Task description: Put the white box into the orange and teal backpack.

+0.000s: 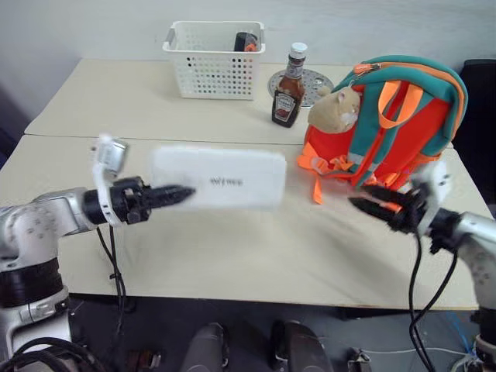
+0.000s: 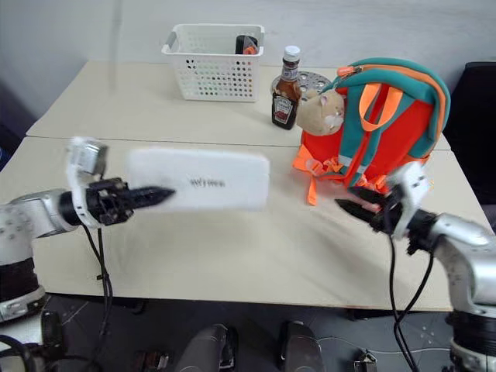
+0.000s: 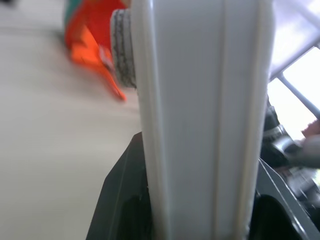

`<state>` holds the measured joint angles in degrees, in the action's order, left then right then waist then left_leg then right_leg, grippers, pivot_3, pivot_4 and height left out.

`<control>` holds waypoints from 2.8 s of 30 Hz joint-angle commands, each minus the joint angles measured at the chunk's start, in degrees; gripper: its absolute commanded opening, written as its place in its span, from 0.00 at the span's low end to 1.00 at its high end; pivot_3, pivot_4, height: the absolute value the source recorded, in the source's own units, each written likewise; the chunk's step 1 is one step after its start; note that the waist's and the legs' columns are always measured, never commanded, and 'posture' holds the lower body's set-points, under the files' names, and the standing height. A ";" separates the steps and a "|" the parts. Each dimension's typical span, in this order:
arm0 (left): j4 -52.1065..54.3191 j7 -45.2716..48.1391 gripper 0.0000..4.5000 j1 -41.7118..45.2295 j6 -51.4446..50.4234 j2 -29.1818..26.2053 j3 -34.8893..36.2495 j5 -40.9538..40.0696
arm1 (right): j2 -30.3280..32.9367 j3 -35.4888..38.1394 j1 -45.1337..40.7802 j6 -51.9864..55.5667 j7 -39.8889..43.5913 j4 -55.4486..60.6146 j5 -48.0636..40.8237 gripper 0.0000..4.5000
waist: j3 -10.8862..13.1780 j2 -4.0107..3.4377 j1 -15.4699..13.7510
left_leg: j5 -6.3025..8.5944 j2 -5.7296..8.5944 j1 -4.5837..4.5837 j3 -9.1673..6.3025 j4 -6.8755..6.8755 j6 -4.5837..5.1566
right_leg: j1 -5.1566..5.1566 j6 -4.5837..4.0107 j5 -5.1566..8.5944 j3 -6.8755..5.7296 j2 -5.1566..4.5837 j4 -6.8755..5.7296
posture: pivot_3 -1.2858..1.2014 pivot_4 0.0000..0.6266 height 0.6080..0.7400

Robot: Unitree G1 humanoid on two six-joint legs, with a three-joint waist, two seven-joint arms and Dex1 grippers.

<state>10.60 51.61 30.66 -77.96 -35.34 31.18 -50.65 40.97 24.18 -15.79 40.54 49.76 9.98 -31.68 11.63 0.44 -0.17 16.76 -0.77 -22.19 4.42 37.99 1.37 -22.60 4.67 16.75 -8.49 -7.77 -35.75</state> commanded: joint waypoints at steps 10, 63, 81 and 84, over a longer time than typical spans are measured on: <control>8.26 -18.61 0.31 -1.15 -0.18 3.34 9.59 -13.82 | -3.05 -4.12 -22.04 -1.20 -4.95 -22.54 -0.72 0.98 | 0.00 0.00 0.42 | 0.02 -0.03 0.00 0.19 -0.02 -0.06 | -0.05 0.00 -0.01 0.13 0.19 -0.14 | 0.52 0.24 1.00; 5.69 -2.30 0.31 -2.35 13.58 -21.56 3.63 -18.17 | 9.48 -7.47 -10.97 20.64 9.53 14.23 -41.06 0.01 | 0.26 0.40 0.28 | 0.23 -0.16 -0.25 1.02 -0.22 -0.01 | -0.98 0.08 -0.06 0.90 0.21 -0.08 | 0.52 0.24 1.00; 10.36 0.42 0.31 -13.34 17.12 -26.32 10.85 -18.44 | 10.50 -10.33 -8.95 18.29 13.79 13.62 -38.77 0.01 | 0.26 0.41 -0.64 | 0.42 -0.19 -0.24 1.06 -0.26 0.02 | -1.01 0.03 -0.09 0.93 0.17 0.11 | 0.52 0.24 1.00; 11.44 0.40 0.31 -13.94 18.00 -25.96 10.54 -18.47 | 10.45 -10.73 -8.95 18.04 14.13 13.47 -38.10 0.01 | 0.26 0.41 -0.68 | 0.45 -0.18 -0.25 1.09 -0.26 0.06 | -1.01 0.03 -0.09 0.93 0.15 0.14 | 0.52 0.24 1.00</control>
<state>20.30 51.44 16.32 -61.88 -61.02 40.10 -67.64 51.02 13.27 -24.15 59.78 63.03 22.88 -69.55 11.90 0.85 -0.85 17.21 -0.96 -22.44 5.51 37.73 1.42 -23.60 4.71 16.66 -7.56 -7.62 -35.60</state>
